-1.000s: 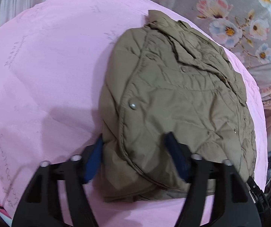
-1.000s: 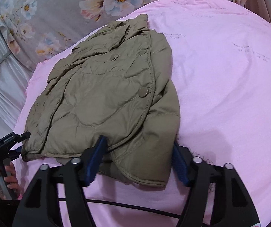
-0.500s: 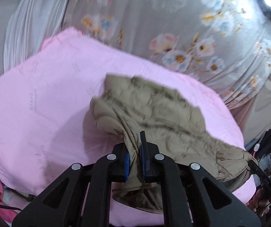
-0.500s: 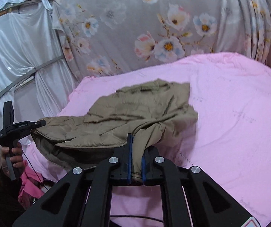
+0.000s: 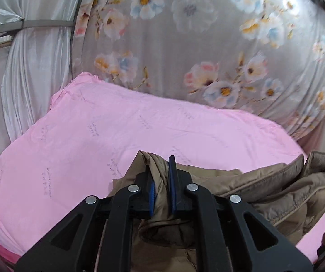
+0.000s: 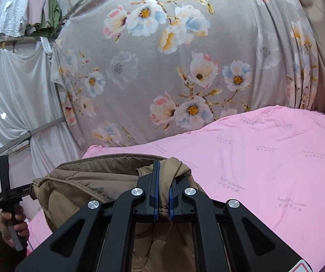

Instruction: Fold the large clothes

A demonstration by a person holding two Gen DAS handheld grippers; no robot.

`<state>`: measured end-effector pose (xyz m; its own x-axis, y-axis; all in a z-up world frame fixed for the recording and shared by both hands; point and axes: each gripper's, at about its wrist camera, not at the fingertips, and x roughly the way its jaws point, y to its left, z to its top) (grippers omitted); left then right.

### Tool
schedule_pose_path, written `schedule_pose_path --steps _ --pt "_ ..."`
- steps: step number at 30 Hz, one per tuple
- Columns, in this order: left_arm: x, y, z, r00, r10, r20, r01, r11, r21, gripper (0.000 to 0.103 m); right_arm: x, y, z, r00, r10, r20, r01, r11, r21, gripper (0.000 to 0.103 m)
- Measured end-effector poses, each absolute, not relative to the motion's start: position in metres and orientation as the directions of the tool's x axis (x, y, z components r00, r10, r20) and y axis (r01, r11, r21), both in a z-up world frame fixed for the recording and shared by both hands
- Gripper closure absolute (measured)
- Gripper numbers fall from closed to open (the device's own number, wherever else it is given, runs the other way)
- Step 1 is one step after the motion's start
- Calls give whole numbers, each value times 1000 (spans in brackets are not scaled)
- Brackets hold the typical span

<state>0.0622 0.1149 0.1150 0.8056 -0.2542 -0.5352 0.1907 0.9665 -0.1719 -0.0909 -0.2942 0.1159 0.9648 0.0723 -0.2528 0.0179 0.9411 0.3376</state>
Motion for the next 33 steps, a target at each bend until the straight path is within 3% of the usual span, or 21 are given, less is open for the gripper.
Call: schedule_pose_path --steps 8,12,14,15,16,18,22,29,33 --pt "170 82 30 732 -160 -662 108 987 -118 90 22 -308 58 922 64 -382 109 903 415 94" --pt "192 85 12 685 -194 -702 114 980 -160 85 38 -320 46 913 145 -381 78 856 511 88" --pt "197 94 14 676 -238 -698 118 969 -216 76 35 -331 43 914 204 -351 40 816 577 87" --pt "197 102 18 686 -246 -684 112 966 -234 63 36 -336 42 912 227 -342 26 800 600 86" --pt "196 108 24 710 -226 -667 94 969 -229 36 35 -338 41 909 242 -341 19 791 611 85" --pt "189 121 39 780 -153 -607 45 981 -188 16 36 -343 38 899 263 -350 19 775 631 80" --pt "183 132 62 808 -101 -580 57 994 -95 16 26 -354 42 897 337 -286 -27 687 726 63" --pt "162 94 71 819 -76 -569 117 992 36 16 -5 -331 86 915 298 -273 -55 761 646 61" --pt "160 59 56 801 -112 -588 182 981 61 16 -13 -319 100 913 331 -240 -115 772 625 52"
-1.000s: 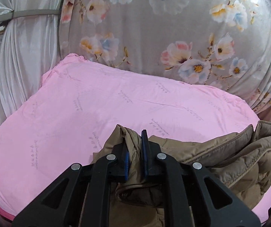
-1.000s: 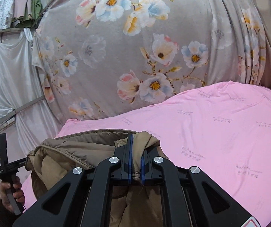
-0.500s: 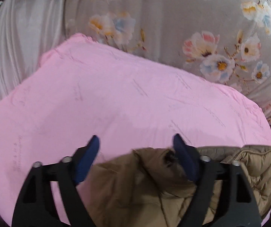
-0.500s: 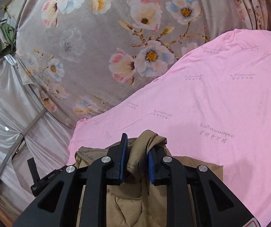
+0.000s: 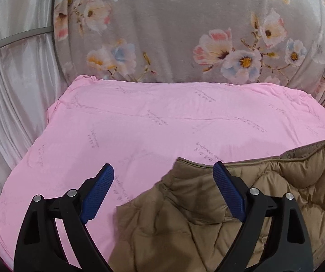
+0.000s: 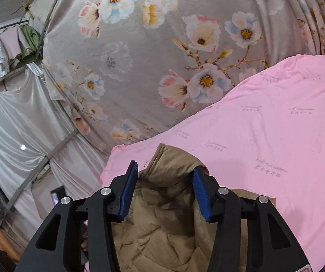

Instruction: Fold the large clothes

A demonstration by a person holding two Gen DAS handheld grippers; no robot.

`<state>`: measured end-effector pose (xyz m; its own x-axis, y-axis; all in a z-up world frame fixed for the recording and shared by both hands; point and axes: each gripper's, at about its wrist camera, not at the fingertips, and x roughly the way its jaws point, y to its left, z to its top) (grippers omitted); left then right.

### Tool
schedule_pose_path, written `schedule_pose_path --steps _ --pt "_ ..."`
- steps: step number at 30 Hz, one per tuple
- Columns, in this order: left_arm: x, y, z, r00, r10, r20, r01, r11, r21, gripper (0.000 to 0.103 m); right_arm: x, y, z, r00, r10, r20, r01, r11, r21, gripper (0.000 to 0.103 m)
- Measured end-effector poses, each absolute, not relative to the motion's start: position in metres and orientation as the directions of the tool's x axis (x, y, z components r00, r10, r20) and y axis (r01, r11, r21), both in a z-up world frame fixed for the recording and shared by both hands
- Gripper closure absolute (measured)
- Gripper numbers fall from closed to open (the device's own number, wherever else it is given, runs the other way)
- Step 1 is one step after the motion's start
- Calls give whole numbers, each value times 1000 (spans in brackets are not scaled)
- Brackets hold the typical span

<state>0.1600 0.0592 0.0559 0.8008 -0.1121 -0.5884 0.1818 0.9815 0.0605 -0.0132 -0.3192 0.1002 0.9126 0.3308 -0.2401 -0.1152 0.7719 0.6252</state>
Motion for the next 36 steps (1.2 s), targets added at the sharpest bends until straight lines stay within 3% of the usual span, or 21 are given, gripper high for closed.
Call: schedule_pose_path --steps 3,5,8,12,16,19,26,36 --pt "168 42 36 785 -83 -614 180 979 97 16 -22 -331 107 905 402 -139 -188 671 717 51" --pt "173 39 25 767 -75 -637 174 980 95 17 -33 -334 117 928 348 -130 -170 708 686 51" --pt "180 37 14 750 -69 -658 166 982 87 17 -39 -326 128 949 228 -216 -74 832 550 50" --pt "190 34 5 732 -51 -680 157 983 94 18 -8 -305 102 910 54 -411 95 938 333 54" --pt "203 32 -7 712 -9 -702 123 986 112 19 38 -281 57 844 -40 -535 155 973 172 77" --pt "212 35 -20 697 28 -717 91 988 127 20 75 -263 22 794 -66 -605 151 984 91 89" --pt "226 48 -47 668 39 -744 39 995 87 19 122 -266 -36 691 -91 -717 192 980 61 99" --pt "238 55 -69 642 1 -766 11 1000 11 13 134 -278 -64 657 -52 -752 225 966 130 103"
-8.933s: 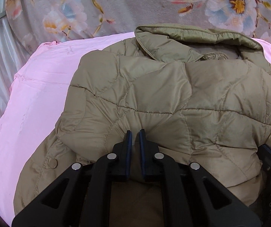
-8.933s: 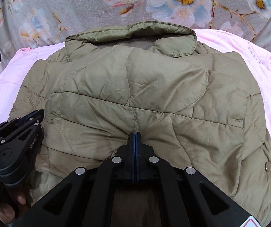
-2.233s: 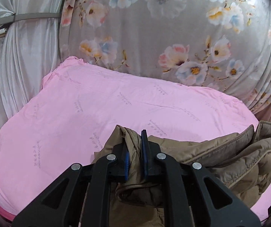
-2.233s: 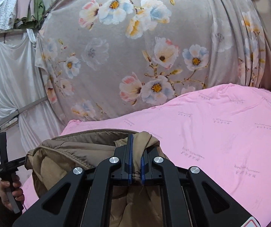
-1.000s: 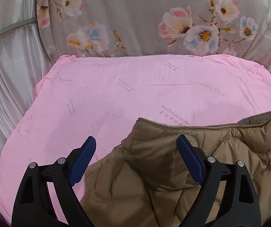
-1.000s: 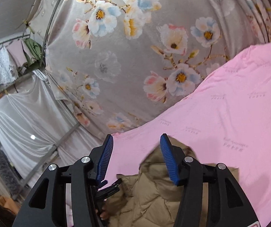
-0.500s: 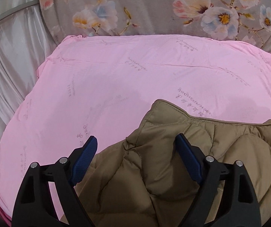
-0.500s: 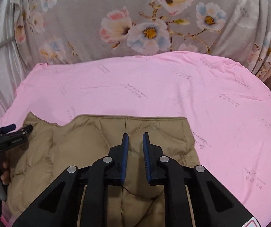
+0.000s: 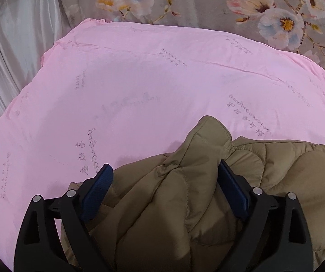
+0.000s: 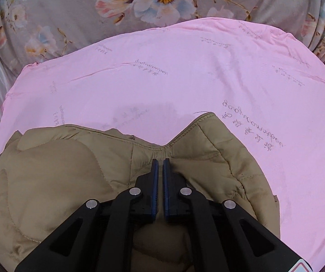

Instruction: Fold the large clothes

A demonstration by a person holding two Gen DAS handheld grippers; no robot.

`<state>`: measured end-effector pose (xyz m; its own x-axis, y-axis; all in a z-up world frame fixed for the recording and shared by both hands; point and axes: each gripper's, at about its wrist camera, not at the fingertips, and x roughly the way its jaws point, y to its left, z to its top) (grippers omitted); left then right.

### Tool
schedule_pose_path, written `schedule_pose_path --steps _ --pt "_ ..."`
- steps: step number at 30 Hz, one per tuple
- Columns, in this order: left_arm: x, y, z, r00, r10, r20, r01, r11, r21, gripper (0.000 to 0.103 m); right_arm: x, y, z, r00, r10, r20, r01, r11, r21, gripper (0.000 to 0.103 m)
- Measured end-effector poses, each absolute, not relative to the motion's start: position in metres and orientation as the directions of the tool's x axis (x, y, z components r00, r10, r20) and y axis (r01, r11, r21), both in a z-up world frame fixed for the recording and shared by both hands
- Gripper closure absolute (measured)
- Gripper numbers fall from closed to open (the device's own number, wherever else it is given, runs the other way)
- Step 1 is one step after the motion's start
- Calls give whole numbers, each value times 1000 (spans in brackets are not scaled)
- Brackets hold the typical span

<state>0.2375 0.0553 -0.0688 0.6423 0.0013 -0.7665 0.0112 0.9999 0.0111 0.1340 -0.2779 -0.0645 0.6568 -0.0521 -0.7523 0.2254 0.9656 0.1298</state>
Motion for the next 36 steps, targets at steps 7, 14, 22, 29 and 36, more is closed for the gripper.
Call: schedule_pose_path --steps 7,14,22,29,36 --pt "241 58 -75 636 -16 -771 6 1000 -16 11 138 -278 -73 665 -54 -745 226 965 132 103" --pt "245 60 -78 633 -20 -774 0 1000 -26 10 142 -284 -79 674 -26 -738 228 958 175 103" --pt "244 59 -68 630 14 -777 -13 1000 8 13 139 -288 -73 677 -21 -735 251 946 204 103" --pt "191 34 17 720 -81 -690 47 997 -67 34 100 -241 3 763 -49 -644 192 969 154 90" --pt "177 -36 9 648 -165 -743 176 982 -64 99 105 -181 -1 748 83 -659 64 978 197 102"
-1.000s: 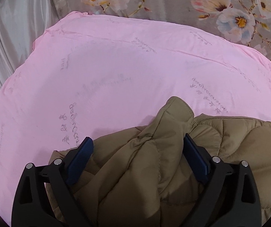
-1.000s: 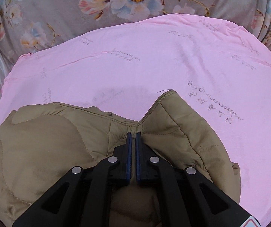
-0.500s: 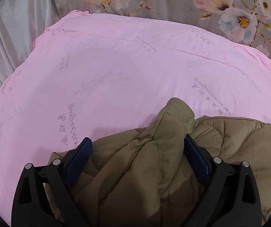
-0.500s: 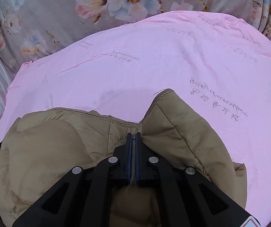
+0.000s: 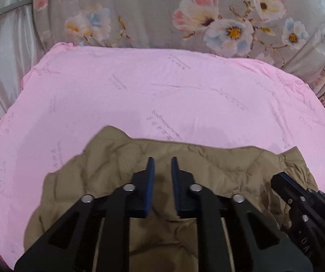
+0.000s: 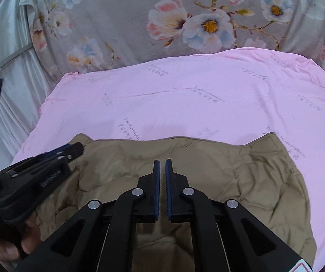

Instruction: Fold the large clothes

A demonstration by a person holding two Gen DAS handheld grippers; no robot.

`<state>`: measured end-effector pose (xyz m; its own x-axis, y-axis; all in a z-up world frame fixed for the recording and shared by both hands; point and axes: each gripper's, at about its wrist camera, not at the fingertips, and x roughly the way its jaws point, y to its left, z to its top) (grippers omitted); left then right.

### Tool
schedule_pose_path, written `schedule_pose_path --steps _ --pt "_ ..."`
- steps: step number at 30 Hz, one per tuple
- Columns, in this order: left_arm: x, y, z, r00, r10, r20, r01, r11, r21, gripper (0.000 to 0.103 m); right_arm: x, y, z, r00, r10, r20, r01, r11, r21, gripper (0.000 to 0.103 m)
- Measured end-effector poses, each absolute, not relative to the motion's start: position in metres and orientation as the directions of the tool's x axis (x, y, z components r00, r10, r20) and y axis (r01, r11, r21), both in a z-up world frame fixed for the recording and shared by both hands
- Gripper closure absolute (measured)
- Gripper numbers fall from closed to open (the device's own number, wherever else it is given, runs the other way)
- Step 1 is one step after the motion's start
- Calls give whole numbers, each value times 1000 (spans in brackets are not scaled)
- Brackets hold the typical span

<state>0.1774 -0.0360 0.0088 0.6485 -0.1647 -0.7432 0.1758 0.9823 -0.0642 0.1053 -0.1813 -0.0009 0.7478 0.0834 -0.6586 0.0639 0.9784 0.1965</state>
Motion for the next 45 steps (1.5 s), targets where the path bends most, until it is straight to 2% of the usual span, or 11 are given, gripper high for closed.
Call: schedule_pose_path --steps 2,13,31,34,36,37,39,41,42,43,45 --pt "184 -45 -11 606 -173 -776 178 981 -80 103 111 -175 -10 733 98 -673 53 978 201 103" --pt "194 -54 -53 599 -122 -791 160 987 -31 103 136 -181 -61 673 127 -729 71 969 234 103" --pt "202 -58 -64 612 -121 -781 150 988 -36 103 143 -189 -79 686 151 -712 84 955 283 103" --pt "200 -54 -58 615 -153 -773 159 985 -68 103 129 -195 -66 741 88 -665 123 957 263 103" --pt "188 -38 -43 617 -197 -762 158 979 -126 103 92 -196 -38 822 -16 -569 166 963 213 103" --pt "178 -30 -33 625 -211 -751 160 977 -142 103 72 -192 -25 847 -20 -531 147 969 198 103" --pt "150 -17 -12 652 -244 -717 188 969 -159 103 51 -183 -16 838 31 -544 84 979 185 103" --pt "120 -8 1 668 -260 -698 220 964 -148 86 35 -173 -20 804 94 -587 20 983 184 103" --pt "109 -5 3 666 -266 -697 228 962 -149 60 29 -167 -24 790 112 -603 -1 983 182 98" --pt "96 -2 3 666 -280 -692 236 958 -161 42 23 -164 -28 784 115 -610 -5 984 179 97" --pt "77 3 -2 669 -310 -675 246 950 -193 39 15 -158 -35 774 139 -618 -18 980 199 93"
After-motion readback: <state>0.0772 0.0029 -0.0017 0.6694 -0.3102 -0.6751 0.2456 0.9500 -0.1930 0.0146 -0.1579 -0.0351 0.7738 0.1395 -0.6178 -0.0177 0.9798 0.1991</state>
